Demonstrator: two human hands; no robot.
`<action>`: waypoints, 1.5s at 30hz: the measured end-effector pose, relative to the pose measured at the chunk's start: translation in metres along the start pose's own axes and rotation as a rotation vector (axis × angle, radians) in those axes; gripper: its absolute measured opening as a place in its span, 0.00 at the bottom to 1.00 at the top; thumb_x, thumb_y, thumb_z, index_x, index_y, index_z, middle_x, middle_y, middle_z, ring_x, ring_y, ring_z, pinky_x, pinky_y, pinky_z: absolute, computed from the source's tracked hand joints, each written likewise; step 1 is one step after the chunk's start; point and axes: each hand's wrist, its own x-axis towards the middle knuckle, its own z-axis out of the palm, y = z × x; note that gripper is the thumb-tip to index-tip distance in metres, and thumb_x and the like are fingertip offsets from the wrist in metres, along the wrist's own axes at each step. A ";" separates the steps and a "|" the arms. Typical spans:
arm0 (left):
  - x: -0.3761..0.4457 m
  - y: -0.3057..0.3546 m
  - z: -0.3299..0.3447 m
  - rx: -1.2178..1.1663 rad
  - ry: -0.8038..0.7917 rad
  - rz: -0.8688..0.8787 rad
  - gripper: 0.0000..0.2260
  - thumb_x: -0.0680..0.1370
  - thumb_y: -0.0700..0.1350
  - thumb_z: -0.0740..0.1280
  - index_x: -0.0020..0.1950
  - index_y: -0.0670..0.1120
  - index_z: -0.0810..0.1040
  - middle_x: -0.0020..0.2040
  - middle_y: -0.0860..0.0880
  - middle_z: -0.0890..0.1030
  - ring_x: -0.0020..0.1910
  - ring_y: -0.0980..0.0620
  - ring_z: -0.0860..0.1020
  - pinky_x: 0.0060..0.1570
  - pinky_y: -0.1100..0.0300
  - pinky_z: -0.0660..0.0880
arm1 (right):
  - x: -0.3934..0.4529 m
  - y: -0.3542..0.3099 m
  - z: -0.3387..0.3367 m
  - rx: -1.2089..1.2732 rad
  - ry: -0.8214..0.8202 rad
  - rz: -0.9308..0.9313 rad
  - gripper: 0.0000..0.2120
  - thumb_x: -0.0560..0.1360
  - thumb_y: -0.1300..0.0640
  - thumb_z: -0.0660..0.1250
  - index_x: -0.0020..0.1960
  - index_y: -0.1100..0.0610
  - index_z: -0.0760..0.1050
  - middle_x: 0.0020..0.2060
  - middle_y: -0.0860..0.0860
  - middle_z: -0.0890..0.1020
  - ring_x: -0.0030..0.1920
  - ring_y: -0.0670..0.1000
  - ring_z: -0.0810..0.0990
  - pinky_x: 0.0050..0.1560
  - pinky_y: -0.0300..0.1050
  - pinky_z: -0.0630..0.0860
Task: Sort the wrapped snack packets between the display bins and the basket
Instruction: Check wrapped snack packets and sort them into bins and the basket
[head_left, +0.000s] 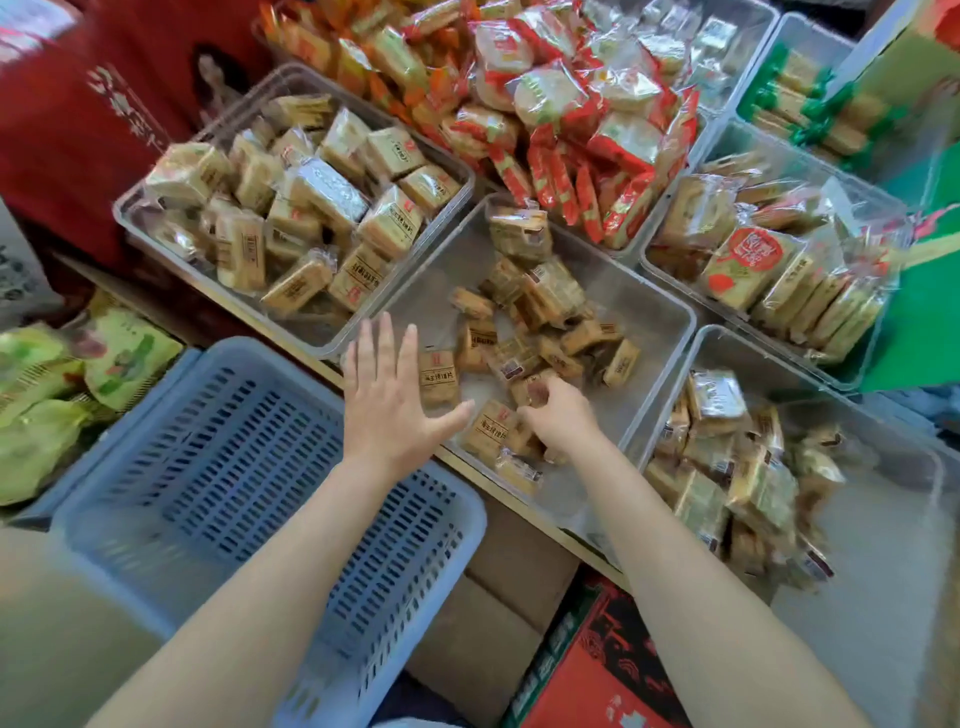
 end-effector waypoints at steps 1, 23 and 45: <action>0.000 -0.002 -0.001 0.005 -0.021 0.011 0.55 0.68 0.80 0.47 0.84 0.46 0.44 0.83 0.42 0.38 0.81 0.44 0.34 0.77 0.49 0.29 | 0.002 0.000 0.002 -0.002 -0.024 0.002 0.21 0.78 0.52 0.72 0.69 0.55 0.74 0.65 0.53 0.79 0.64 0.57 0.77 0.63 0.53 0.76; -0.007 -0.025 -0.019 0.027 -0.101 0.116 0.64 0.60 0.87 0.41 0.84 0.45 0.41 0.83 0.44 0.34 0.80 0.49 0.30 0.77 0.54 0.27 | 0.003 -0.041 0.007 0.330 -0.194 -0.066 0.22 0.74 0.53 0.77 0.62 0.55 0.70 0.54 0.53 0.81 0.50 0.52 0.85 0.51 0.47 0.84; -0.016 -0.038 -0.005 -0.040 -0.075 0.088 0.59 0.68 0.83 0.46 0.83 0.41 0.38 0.83 0.44 0.35 0.81 0.51 0.32 0.78 0.54 0.30 | 0.024 -0.076 0.071 0.844 -0.404 0.196 0.29 0.71 0.43 0.78 0.63 0.62 0.78 0.48 0.53 0.86 0.48 0.52 0.84 0.51 0.49 0.82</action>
